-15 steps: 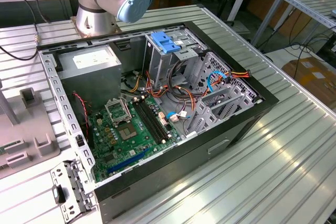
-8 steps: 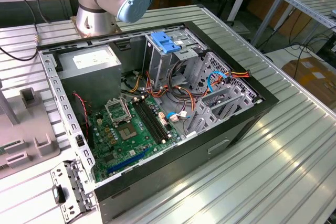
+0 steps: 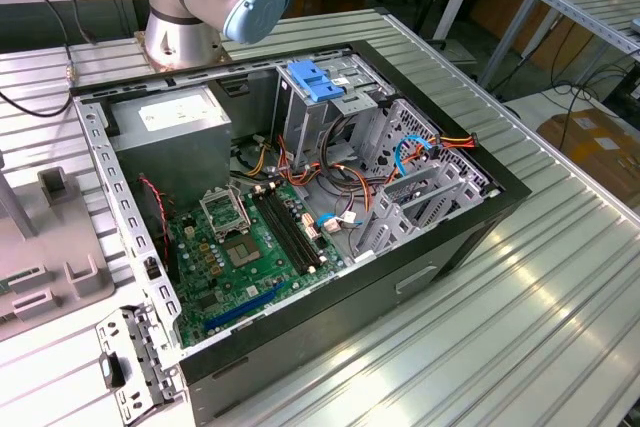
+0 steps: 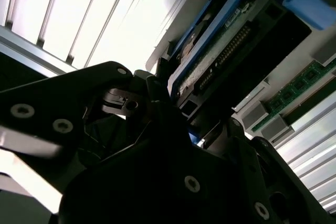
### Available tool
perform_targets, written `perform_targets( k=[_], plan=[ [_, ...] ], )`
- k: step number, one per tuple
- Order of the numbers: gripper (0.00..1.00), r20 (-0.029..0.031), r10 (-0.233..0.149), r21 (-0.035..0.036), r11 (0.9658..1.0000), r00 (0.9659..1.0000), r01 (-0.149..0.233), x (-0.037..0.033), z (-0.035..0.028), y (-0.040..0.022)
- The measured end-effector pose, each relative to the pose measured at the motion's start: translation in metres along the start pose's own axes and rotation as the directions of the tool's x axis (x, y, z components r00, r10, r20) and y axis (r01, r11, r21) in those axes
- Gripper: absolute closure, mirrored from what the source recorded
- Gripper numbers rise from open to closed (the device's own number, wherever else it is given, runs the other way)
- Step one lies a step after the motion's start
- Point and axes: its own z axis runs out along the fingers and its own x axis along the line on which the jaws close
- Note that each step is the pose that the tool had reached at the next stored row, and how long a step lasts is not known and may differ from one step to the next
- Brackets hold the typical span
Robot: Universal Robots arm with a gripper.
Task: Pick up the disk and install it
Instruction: 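Pick up the disk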
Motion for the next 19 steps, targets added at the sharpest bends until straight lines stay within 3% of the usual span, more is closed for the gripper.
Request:
perform_targets(
  k=[10,12,13,19],
  plan=[
    [0.52,0.0,0.0,0.0001,1.0,1.0,0.0,0.0001,0.0008,-0.0001],
    [0.53,-0.0002,0.0,0.0,1.0,1.0,0.0,0.0002,0.0008,-0.0001],
    [0.63,0.0001,0.0,0.0001,1.0,1.0,0.0,0.0001,0.0009,-0.0001],
    [0.63,0.0,0.0,0.0001,1.0,1.0,0.0,0.0003,0.0016,-0.0001]
  ],
)
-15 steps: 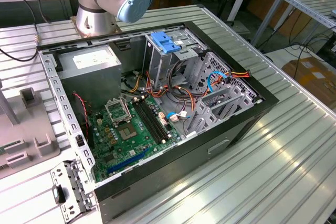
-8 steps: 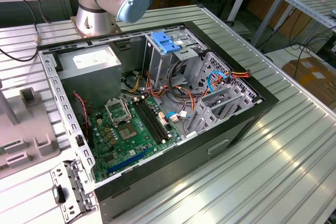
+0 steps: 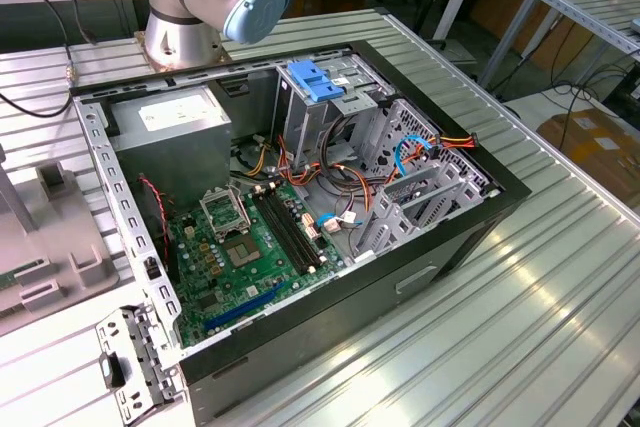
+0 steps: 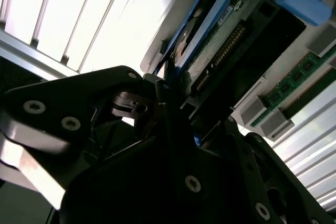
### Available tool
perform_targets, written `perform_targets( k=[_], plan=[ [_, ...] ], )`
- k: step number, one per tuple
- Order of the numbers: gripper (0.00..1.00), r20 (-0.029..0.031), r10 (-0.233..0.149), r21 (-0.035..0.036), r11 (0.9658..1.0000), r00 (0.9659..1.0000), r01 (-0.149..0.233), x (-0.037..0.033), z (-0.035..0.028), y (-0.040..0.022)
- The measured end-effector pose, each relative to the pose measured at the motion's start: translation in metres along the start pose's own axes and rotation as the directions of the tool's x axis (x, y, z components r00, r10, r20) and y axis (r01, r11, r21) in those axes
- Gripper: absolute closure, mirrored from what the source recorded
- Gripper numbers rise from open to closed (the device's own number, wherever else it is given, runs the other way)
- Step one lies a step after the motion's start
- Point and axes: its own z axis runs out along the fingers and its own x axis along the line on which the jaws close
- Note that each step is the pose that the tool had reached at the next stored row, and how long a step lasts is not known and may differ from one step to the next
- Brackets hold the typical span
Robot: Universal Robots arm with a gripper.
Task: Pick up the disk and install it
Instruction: 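Pick up the disk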
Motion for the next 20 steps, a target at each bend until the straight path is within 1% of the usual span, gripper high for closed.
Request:
perform_targets(
  k=[5,10,16,20],
  plan=[
    [0.63,0.0001,0.0,0.0003,1.0,1.0,0.0,0.0001,0.0006,0.0],
    [0.63,0.0001,0.0,0.0002,1.0,1.0,0.0,0.0001,-0.0012,0.0001],
    [0.63,0.0,0.0,0.0001,1.0,1.0,0.0,-0.0001,-0.0062,0.0003],
    [0.63,0.0,0.0,0.0,1.0,1.0,0.0,-0.0002,-0.0083,0.0004]
  ],
)
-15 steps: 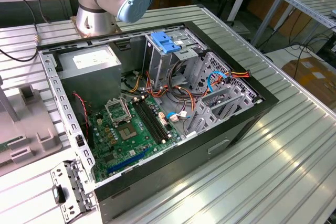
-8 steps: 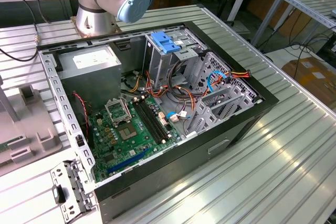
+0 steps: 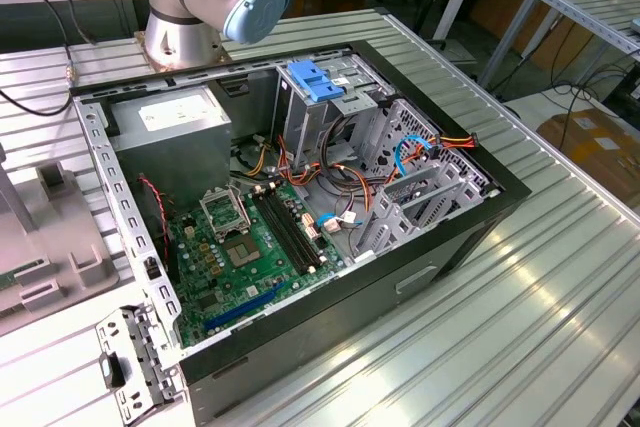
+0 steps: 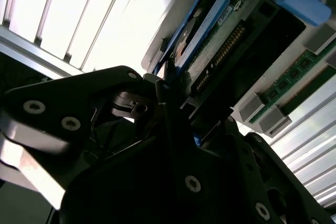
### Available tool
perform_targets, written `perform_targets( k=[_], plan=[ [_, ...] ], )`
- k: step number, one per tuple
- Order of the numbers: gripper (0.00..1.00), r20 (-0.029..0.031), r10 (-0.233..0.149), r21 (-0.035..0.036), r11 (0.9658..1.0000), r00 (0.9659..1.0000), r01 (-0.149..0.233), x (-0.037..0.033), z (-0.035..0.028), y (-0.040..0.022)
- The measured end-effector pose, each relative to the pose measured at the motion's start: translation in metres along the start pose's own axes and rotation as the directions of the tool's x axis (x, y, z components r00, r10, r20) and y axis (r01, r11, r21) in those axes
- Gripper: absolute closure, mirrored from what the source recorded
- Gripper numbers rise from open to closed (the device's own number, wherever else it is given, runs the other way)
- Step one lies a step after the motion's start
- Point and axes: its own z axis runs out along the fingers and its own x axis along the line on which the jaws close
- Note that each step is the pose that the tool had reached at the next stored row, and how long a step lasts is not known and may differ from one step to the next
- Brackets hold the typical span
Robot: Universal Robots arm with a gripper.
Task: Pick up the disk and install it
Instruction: 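Pick up the disk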
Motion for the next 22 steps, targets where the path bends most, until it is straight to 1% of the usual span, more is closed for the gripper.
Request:
perform_targets(
  k=[10,22],
  plan=[
    [0.63,0.0,0.0,0.0,1.0,1.0,0.0,-0.0002,-0.0056,0.0002],
    [0.63,0.0,0.0,0.0,1.0,1.0,0.0,-0.0003,-0.0102,0.0005]
  ],
)
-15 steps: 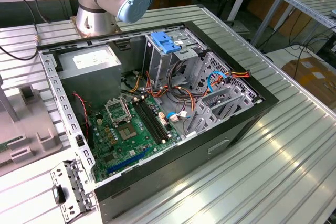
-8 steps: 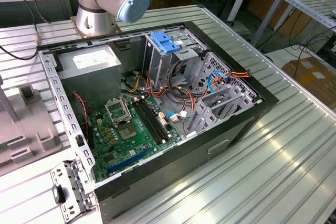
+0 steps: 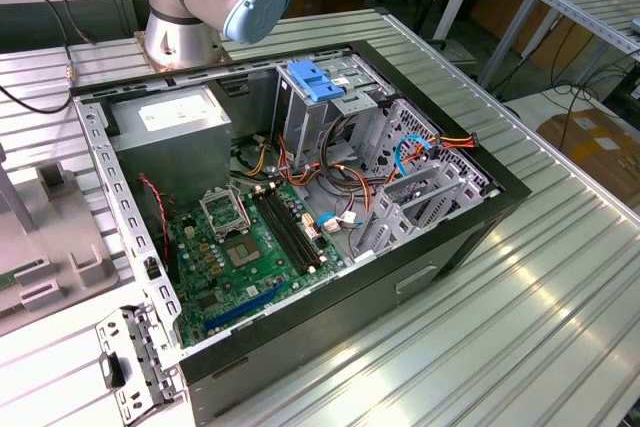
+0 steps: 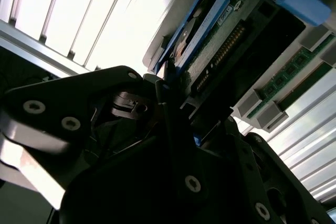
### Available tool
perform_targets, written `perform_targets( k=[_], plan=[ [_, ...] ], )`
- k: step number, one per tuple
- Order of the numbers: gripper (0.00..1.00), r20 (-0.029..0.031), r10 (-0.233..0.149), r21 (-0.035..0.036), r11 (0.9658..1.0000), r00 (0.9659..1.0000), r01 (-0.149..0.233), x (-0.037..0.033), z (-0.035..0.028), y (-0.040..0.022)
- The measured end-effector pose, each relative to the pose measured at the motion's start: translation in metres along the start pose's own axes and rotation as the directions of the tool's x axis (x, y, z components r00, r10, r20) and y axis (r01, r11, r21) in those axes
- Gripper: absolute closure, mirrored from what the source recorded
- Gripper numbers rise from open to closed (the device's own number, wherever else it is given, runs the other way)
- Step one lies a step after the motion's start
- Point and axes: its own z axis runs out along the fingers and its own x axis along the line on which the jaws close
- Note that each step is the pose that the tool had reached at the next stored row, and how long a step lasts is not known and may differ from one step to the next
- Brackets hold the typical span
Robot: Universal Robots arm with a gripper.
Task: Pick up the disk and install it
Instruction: 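Pick up the disk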
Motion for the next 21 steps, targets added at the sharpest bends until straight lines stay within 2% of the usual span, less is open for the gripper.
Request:
perform_targets(
  k=[21],
  plan=[
    [0.63,0.0,0.0,0.0001,1.0,1.0,0.0,-0.0004,-0.0119,0.0005]
  ],
)
